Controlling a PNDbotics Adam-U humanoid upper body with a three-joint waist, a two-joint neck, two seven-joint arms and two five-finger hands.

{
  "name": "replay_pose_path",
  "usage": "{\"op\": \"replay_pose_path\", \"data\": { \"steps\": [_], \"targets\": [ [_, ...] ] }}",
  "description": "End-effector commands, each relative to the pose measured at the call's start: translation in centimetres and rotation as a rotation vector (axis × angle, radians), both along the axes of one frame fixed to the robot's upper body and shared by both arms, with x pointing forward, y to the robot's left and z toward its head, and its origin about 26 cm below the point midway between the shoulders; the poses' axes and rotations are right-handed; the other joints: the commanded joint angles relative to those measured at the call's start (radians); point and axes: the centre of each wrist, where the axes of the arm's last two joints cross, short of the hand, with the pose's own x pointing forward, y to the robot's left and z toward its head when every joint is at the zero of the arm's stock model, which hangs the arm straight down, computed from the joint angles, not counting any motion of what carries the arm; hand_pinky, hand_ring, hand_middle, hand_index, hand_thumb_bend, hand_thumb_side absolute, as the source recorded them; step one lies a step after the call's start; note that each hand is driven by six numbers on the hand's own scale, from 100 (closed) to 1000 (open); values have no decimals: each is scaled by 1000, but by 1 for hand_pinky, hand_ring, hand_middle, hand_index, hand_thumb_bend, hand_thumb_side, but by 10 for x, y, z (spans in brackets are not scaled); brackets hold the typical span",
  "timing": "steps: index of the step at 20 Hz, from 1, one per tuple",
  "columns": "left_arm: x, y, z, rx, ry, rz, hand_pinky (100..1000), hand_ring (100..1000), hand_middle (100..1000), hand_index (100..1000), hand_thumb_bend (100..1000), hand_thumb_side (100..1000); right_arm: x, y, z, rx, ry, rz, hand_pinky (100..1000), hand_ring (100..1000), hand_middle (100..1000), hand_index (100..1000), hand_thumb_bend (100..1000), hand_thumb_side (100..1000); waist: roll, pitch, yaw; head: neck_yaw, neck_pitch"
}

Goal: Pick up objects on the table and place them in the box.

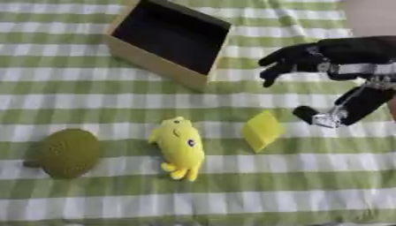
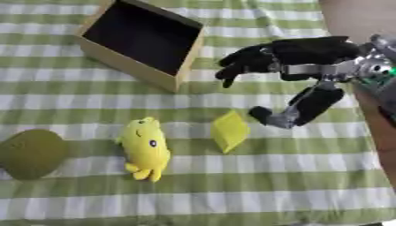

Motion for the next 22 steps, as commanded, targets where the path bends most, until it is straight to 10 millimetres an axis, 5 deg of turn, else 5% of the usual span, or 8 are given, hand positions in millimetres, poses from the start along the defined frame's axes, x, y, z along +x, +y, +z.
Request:
{"op": "replay_pose_path", "data": {
  "steps": [1,5,8,12,22],
  "targets": [
    [-3,-1,5,8,-16,-7,689,782,716,822,100,577,1,-5,8,-252,-79,200,1000,1000,787,1000,100,422,-5,-37,0,-2,4],
    [-3,-1,5,10,-13,-7,688,782,715,822,100,576,2,-3,4,-283,-95,210,1000,1000,808,1000,100,434,-4,-37,1,-2,6],
    [-3,-1,4,11,-9,-7,688,782,713,822,100,576,1,-2,6,-312,-141,243,1000,1000,827,1000,134,321,-4,-37,0,-3,8],
    [-3,-1,3,14,-4,-11,687,781,710,822,100,576,2,-1,2,-353,-176,273,1000,1000,831,1000,243,461,-4,-37,1,-4,10],
    [-3,-2,3,18,2,-18,685,783,704,822,100,574,1,3,-6,-375,-153,299,1000,1000,832,1000,201,380,0,-38,1,-5,8]
  ]
}}
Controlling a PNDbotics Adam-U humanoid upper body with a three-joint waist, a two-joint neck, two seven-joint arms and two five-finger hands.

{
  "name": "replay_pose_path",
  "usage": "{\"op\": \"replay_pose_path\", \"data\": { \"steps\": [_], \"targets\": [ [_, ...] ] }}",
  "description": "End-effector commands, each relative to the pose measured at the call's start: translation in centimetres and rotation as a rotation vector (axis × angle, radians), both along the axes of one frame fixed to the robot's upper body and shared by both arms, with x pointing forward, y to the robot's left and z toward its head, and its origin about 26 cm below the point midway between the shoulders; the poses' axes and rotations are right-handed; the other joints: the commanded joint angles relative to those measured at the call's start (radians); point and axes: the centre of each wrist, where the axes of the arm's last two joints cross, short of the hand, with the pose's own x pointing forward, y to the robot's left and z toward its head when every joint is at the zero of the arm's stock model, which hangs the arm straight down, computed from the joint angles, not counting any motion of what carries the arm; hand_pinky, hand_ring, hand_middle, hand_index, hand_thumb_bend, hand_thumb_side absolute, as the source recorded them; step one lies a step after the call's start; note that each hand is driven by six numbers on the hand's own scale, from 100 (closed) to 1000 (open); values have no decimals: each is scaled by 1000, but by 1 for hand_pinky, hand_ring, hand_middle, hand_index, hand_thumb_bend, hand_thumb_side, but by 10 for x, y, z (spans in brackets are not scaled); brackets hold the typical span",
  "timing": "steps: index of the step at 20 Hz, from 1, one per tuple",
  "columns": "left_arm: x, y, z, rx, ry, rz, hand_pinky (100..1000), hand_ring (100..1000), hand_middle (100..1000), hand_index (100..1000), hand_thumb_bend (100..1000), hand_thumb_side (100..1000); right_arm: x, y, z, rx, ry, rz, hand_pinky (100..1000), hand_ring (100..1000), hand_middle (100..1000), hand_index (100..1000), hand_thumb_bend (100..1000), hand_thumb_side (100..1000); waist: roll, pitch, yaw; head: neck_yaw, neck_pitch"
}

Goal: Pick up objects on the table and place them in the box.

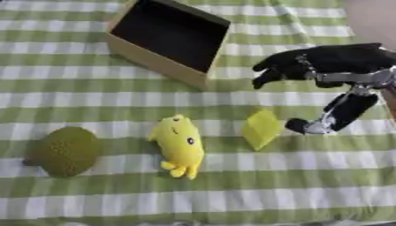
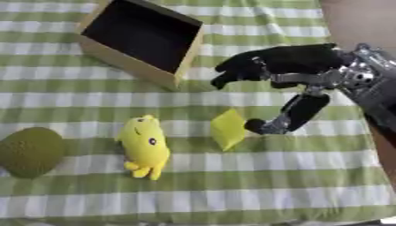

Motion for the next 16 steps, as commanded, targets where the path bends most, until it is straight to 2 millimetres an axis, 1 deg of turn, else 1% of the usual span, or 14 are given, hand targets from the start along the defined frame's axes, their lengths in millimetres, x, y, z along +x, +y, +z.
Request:
{"op": "replay_pose_path", "data": {
  "steps": [1,5,9,11,14,15,16],
  "targets": [
    [-3,0,7,11,-20,-8,685,783,704,822,100,574,-2,-1,8,-347,-83,289,1000,1000,832,1000,198,371,0,-38,0,-1,0],
    [-3,-1,6,10,-16,-11,684,783,702,822,100,574,-1,1,2,-367,-72,291,1000,1000,834,1000,198,357,1,-38,1,-4,-1],
    [-3,-1,5,12,-12,-13,684,782,701,822,100,574,0,2,-5,-388,-67,281,1000,1000,838,1000,215,361,2,-37,1,-5,-1],
    [-3,-1,5,12,-10,-13,683,781,699,823,100,566,2,1,-8,-399,-64,272,1000,1000,838,1000,264,422,3,-36,2,-5,-1],
    [-3,-1,4,14,-5,-15,682,780,697,823,100,573,4,1,-12,-410,-60,261,1000,1000,836,1000,281,504,4,-34,2,-6,0],
    [-3,-1,4,15,-3,-16,682,780,696,823,100,573,5,1,-12,-411,-60,259,1000,1000,837,1000,303,534,4,-34,2,-6,0],
    [-3,-1,3,15,-2,-17,682,779,696,823,100,573,6,1,-12,-412,-60,256,1000,1000,837,1000,319,534,5,-34,2,-6,0]
  ]
}}
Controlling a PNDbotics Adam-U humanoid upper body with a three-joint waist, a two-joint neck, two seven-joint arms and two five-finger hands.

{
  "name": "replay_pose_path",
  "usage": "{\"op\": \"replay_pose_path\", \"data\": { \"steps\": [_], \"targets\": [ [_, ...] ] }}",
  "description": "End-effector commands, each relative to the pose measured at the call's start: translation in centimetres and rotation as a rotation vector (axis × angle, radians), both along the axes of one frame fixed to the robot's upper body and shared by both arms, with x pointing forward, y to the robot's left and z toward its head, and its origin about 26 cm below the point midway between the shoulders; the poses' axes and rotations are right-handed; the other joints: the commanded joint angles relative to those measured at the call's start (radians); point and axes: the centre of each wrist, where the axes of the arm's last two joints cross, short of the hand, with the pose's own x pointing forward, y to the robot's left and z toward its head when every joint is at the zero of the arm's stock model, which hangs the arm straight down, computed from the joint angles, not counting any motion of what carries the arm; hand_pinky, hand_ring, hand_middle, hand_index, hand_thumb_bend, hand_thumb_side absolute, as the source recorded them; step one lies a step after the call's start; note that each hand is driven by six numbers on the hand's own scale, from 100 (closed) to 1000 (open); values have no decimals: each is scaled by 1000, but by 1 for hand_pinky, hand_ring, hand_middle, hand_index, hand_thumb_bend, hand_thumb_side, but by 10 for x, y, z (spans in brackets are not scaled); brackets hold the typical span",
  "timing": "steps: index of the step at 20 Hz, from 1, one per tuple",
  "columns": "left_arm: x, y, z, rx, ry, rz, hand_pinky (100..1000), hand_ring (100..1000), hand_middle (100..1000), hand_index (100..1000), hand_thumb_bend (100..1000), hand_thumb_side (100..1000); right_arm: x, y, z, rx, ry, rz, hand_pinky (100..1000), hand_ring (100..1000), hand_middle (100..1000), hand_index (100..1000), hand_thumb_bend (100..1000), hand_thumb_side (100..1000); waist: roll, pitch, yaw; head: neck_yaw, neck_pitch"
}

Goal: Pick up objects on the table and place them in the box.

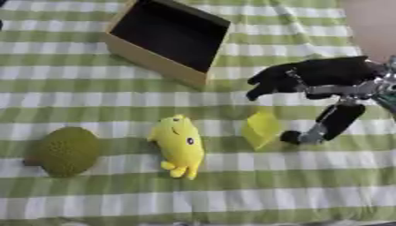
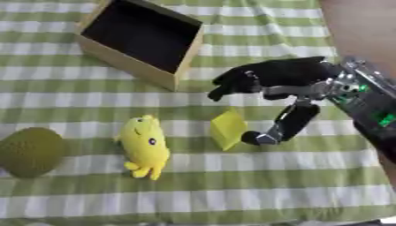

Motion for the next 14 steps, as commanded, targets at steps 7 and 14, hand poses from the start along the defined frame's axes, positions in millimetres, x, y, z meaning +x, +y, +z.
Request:
{"op": "replay_pose_path", "data": {
  "steps": [7,14],
  "targets": [
    [-3,-1,4,10,-7,-11,680,776,691,822,100,573,4,-5,2,-375,-72,269,1000,1000,841,1000,378,544,4,-33,1,-5,-1],
    [-3,-1,2,12,-2,-13,679,774,689,822,100,573,6,-5,-1,-394,-76,258,1000,1000,837,1000,396,502,6,-29,1,-7,1]
  ]
}}
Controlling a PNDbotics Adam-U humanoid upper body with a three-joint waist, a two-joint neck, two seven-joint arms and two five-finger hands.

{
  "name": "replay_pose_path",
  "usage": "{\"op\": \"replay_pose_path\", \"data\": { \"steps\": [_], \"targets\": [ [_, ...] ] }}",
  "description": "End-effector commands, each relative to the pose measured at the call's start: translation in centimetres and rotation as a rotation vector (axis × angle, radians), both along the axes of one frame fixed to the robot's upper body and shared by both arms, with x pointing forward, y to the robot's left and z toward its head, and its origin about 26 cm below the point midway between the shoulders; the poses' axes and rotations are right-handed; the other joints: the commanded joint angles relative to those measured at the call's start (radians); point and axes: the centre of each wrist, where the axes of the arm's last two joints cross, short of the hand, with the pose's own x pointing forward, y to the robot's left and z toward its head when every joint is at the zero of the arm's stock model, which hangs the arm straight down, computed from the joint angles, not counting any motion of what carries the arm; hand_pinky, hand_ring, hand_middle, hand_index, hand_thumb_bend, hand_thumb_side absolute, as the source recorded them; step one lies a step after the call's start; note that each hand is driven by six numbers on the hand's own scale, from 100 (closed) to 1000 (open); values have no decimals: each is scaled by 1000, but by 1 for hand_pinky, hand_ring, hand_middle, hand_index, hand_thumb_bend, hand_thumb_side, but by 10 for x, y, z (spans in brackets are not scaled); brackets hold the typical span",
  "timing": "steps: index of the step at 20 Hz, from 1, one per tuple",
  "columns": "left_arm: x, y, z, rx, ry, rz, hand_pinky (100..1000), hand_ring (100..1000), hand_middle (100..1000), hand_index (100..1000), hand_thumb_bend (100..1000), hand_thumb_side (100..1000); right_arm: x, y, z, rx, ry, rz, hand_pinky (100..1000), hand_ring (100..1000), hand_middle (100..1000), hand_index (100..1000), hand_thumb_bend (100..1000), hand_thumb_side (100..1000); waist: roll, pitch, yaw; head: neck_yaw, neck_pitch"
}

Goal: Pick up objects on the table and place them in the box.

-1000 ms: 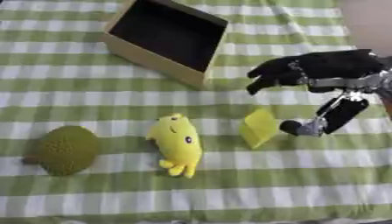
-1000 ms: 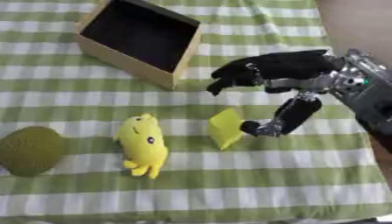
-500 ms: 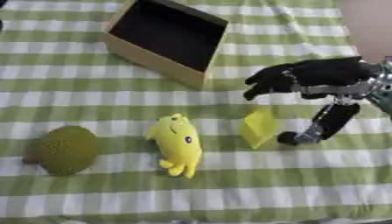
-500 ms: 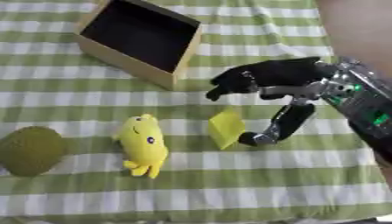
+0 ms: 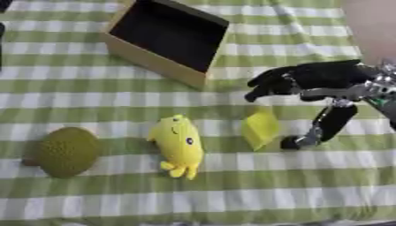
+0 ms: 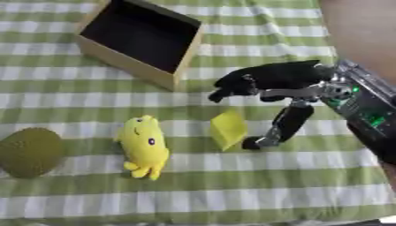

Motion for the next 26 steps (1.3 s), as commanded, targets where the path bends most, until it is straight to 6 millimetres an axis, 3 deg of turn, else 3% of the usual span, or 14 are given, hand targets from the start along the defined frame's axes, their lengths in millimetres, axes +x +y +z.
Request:
{"op": "replay_pose_path", "data": {
  "steps": [1,11,26],
  "targets": [
    [-3,0,6,9,-20,-3,679,774,689,822,100,573,0,-3,7,-367,-59,287,1000,1000,828,1000,389,478,7,-29,1,-3,1],
    [-3,0,4,15,-6,-7,677,773,689,823,100,574,2,0,2,-365,-64,283,1000,1000,770,1000,386,438,10,-25,2,-5,-1],
    [-3,-1,1,15,10,-13,671,769,687,821,100,576,8,0,-9,-387,-85,246,1000,1000,775,990,423,517,13,-22,5,-6,-1]
  ]
}}
